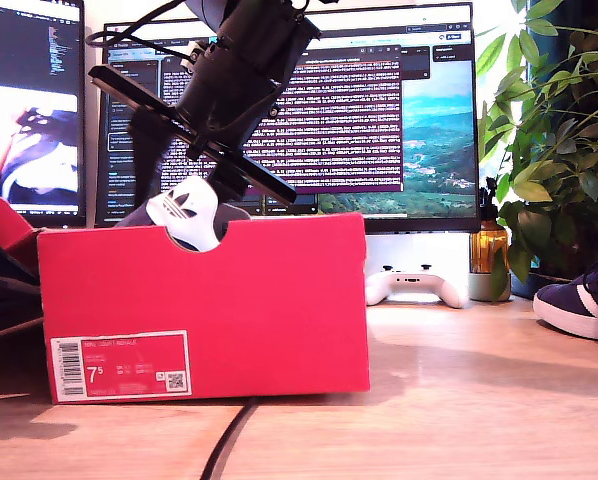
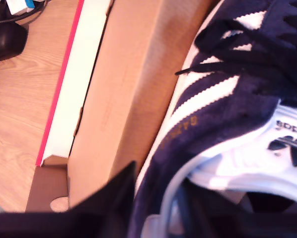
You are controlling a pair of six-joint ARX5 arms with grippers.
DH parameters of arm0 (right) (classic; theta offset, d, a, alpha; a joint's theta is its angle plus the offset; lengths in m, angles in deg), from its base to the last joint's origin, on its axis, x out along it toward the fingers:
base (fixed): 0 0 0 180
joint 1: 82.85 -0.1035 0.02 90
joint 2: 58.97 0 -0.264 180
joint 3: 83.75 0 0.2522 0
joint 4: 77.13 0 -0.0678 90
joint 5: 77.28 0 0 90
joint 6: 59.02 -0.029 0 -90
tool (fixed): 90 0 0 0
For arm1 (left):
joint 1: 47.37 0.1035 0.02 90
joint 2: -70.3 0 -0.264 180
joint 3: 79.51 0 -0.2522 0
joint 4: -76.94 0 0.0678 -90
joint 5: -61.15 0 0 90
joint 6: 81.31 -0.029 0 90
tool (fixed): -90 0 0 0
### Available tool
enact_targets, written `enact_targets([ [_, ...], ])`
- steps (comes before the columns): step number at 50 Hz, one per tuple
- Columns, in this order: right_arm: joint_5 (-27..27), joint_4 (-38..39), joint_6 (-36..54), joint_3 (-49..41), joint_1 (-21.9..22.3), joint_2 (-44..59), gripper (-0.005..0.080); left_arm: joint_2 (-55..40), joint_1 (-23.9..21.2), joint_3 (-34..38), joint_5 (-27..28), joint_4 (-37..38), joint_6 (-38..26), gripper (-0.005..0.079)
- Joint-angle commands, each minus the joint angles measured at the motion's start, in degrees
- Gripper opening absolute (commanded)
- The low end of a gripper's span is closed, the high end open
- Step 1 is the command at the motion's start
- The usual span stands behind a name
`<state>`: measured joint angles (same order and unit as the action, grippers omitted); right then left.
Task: Pack the blue shoes by picking the first shoe and placing it inside the red shoebox, left side, then picking and rotating the second shoe and placing it in the shoebox
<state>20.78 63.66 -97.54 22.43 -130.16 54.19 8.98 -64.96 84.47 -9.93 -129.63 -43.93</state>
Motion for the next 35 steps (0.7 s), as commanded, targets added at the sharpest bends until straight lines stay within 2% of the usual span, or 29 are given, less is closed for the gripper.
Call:
enact_targets([
  [1,-0.39,1.25,0.44,0.61,0.13,-0.13,0.0267,-0.17,-0.17,-0.57,0.02,-0.42,0.09,-0.002],
  [8,-0.5,1.4,2.29,0.61,0.13,-0.11,0.0264,-0.17,-0.17,-0.57,0.02,-0.37,0.09,-0.002],
  [10,-0.92,1.38,3.52,0.61,0.13,-0.04,0.0236,-0.17,-0.17,-0.57,0.02,-0.42,0.09,-0.002],
  [15,-1.09,1.11,6.47,0.61,0.07,0.2,-0.003,-0.17,-0.17,-0.57,0.02,-0.39,0.09,-0.002],
  [16,-1.11,1.09,7.28,0.61,0.07,0.2,-0.0004,-0.17,-0.17,-0.57,0.02,-0.37,0.09,-0.002],
  [25,-1.31,-0.2,8.72,0.61,-0.15,0.2,-0.0014,-0.17,-0.17,-0.57,0.02,0.02,0.09,-0.002],
  [31,-4.26,-2.36,8.94,0.61,-0.31,0.2,-0.0014,-0.17,-0.17,-0.57,0.02,0.0,0.09,-0.002],
  [35,-4.15,-1.99,8.37,0.61,-0.48,0.22,-0.0013,-0.17,-0.17,-0.57,0.02,0.0,0.09,-0.002],
])
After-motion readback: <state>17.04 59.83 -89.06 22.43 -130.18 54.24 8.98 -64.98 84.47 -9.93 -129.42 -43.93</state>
